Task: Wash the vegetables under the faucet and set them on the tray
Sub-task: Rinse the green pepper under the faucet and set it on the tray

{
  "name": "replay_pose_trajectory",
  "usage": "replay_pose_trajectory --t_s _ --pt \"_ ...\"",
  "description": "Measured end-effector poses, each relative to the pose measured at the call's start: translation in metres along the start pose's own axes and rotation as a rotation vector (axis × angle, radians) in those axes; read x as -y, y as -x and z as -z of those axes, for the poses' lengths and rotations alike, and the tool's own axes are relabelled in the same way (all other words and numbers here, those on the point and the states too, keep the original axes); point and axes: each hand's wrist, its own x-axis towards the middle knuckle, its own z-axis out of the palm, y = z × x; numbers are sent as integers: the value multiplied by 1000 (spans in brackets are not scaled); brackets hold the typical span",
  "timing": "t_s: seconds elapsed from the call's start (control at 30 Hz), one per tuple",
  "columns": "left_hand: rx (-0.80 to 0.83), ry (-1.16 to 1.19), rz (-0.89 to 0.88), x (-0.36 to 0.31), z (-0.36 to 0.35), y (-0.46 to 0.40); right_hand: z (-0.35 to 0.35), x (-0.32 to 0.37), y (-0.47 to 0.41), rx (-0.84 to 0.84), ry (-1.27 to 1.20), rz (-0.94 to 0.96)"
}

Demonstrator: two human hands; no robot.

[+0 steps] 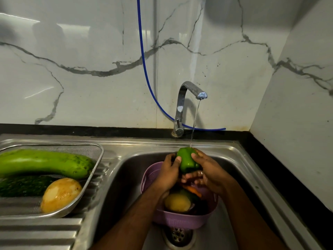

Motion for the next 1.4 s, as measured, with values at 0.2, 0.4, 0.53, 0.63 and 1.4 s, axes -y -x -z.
replay_pose_trajectory --t_s 0.2,0.4,0.53,0.63,1.4 --pt "88 222 79 -11 0 6 3 2 3 38 -26 56" --pt "155 136 54 -9 2 10 -8 1 1 -310 255 120" --pt "176 226 75 -10 0 11 -10 -2 -2 -319 290 179" --pt "169 345 90 -13 -5 12 -10 -4 -2 -220 256 206" --pt "50 159 130 -19 -6 8 -11 -6 -4 -222 267 307"
